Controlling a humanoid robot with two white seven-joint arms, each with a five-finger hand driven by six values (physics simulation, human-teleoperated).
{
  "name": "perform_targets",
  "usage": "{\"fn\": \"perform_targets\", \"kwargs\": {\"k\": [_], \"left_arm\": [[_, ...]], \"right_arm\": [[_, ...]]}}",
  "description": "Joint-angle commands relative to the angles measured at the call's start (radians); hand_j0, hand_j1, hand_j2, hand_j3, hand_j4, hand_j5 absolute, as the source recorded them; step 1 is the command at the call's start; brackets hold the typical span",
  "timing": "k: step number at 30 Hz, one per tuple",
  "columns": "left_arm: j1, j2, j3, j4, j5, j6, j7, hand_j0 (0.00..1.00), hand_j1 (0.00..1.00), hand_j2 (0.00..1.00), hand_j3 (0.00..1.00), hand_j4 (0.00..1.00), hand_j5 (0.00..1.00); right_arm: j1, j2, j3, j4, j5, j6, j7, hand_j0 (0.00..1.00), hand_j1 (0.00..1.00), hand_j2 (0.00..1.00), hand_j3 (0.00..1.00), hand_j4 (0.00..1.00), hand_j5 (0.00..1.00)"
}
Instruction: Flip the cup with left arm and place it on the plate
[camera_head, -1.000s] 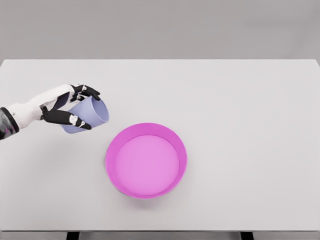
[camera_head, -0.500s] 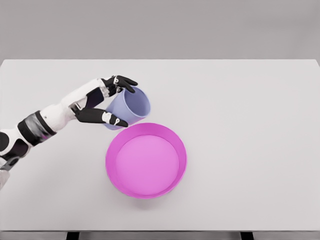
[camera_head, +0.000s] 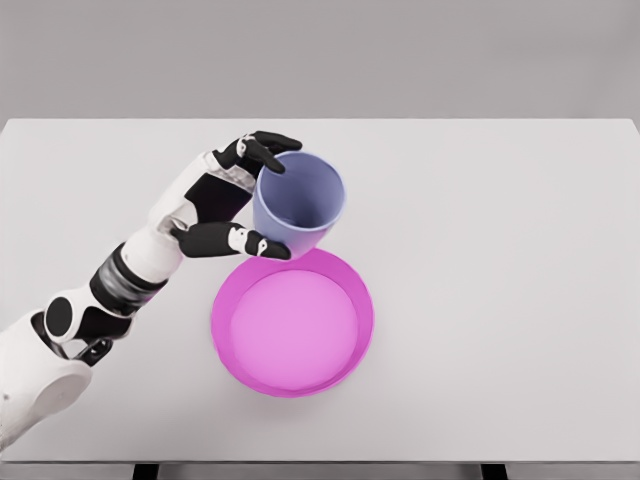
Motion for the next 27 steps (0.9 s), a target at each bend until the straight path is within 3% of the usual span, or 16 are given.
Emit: {"fn": "perform_targets", "kwargs": {"k": [1, 3, 6, 14, 27], "left_arm": [[0.000, -0.033, -0.017, 0.006, 0.052, -0.027, 0.008, 0.43, 0.43, 0.43, 0.43, 0.43, 0.43], [0.000, -0.037, -0.042, 0.014, 0.110, -0.027, 0.038, 0.43, 0.43, 0.43, 0.43, 0.43, 0.43], [0.014, -0.039, -0.050, 0.020, 0.126, -0.027, 0.094, 0.43, 0.43, 0.43, 0.43, 0.43, 0.43], [0.083, -0.034, -0.050, 0.023, 0.035, -0.027, 0.107, 0.42, 0.42, 0.42, 0.42, 0.42, 0.42], [0.100, -0.039, -0.090, 0.078, 0.028, -0.027, 0.103, 0.42, 0.42, 0.42, 0.42, 0.42, 0.42]], "right_arm": [[0.000, 0.000, 0.000, 0.000, 0.000, 0.000, 0.000, 1.00, 1.00, 1.00, 1.00, 1.00, 1.00], [0.000, 0.000, 0.000, 0.000, 0.000, 0.000, 0.000, 1.00, 1.00, 1.00, 1.00, 1.00, 1.00], [0.000, 0.000, 0.000, 0.000, 0.000, 0.000, 0.000, 1.00, 1.00, 1.00, 1.00, 1.00, 1.00], [0.000, 0.000, 0.000, 0.000, 0.000, 0.000, 0.000, 1.00, 1.00, 1.00, 1.00, 1.00, 1.00], [0.000, 0.000, 0.000, 0.000, 0.000, 0.000, 0.000, 1.00, 1.00, 1.00, 1.00, 1.00, 1.00]]}}
